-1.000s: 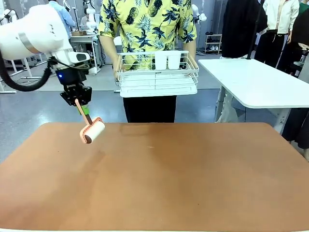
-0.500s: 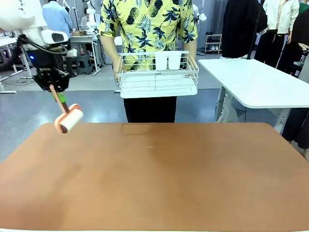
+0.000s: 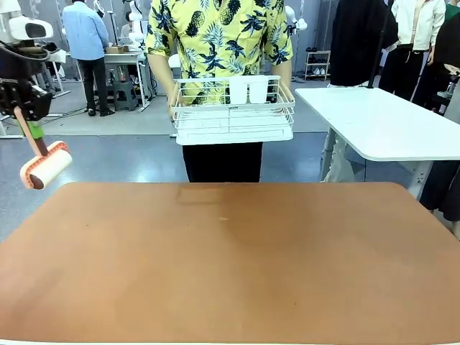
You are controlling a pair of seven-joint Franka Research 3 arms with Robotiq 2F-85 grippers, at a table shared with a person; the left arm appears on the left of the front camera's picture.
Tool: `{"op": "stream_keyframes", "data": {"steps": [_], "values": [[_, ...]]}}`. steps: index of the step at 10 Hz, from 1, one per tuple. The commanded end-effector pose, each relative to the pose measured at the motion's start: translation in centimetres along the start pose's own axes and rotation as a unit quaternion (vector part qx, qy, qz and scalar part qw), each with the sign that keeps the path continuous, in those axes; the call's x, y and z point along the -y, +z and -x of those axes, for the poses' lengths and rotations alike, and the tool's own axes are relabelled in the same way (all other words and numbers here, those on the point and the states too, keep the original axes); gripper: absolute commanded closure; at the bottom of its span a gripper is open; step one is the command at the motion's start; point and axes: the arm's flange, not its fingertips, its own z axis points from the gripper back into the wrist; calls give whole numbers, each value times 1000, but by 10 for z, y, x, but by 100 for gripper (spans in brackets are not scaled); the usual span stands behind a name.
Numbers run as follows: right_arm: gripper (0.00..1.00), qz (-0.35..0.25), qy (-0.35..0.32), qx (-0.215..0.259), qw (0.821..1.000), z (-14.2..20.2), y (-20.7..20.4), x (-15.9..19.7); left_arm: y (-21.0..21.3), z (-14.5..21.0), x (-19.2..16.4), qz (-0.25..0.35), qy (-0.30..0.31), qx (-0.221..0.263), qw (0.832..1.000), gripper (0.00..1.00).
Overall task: Clean the table.
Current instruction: Clean the table with the Lint Roller when the human lifts the Dish drying rack, then place the Lint Roller down when the Dish drying rack is positioned in the middle of the table.
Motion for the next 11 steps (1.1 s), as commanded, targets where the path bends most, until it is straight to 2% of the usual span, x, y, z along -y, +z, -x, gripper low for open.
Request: {"op": "stream_keyframes", "data": {"steps": [1, 2, 11], "values": [[0, -6, 6, 0, 1000, 1, 0, -3, -7, 0, -10, 25, -18, -1, 1000, 79], [0, -6, 6, 0, 1000, 1, 0, -3, 0, 0, 0, 0, 0, 0, 1000, 79], [0, -6, 6, 0, 1000, 1, 0, -3, 0, 0, 0, 0, 0, 0, 1000, 79]]}}
